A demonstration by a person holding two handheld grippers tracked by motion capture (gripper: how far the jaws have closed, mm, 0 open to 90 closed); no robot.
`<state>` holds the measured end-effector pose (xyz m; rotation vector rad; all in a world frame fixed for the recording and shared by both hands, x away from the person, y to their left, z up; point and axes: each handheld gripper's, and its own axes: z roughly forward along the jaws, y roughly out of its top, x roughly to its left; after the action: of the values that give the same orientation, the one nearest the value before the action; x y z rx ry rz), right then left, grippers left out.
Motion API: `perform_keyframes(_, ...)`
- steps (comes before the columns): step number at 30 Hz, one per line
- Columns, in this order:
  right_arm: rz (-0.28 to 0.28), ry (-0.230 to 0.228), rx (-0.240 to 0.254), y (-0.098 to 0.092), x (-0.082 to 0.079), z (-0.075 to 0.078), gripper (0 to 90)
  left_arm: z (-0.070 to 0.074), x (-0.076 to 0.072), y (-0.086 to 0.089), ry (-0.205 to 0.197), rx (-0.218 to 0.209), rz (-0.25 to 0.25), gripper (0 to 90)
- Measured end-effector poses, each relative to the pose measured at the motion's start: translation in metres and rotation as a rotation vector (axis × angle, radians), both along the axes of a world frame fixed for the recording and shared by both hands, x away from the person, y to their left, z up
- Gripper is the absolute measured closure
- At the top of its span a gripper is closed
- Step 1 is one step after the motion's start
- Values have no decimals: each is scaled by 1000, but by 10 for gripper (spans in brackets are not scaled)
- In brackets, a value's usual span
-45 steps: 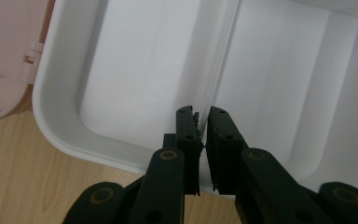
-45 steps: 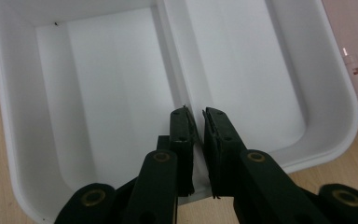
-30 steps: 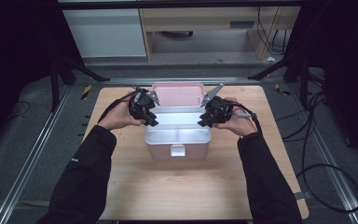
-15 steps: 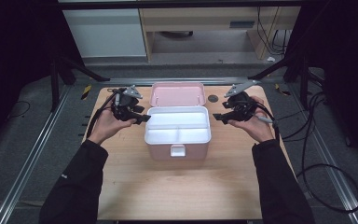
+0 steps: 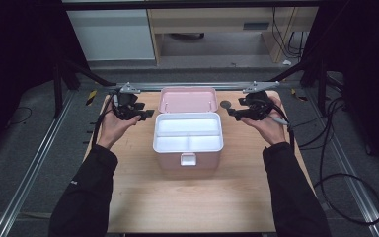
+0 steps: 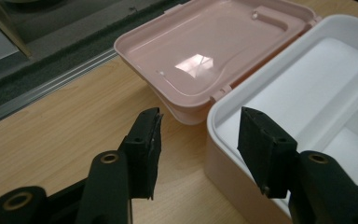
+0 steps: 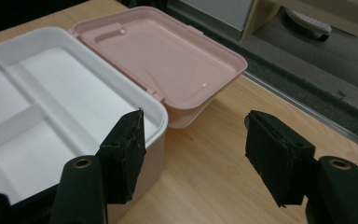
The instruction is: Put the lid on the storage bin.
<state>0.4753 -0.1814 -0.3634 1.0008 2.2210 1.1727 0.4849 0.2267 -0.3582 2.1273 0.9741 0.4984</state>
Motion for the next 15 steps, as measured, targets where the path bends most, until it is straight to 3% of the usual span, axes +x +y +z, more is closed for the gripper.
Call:
perform_keyframes(5,-21,-1,-14,4,11,-3,390,-5,10,2,-4,-19,32,489)
perform_keyframes(12,-31,-17,21,13,30,-7,410,-11,21,5,-10,-47,71,487)
perform_keyframes(15,-39,-25,30,15,37,-8,414,-9,27,2,-6,-15,76,480)
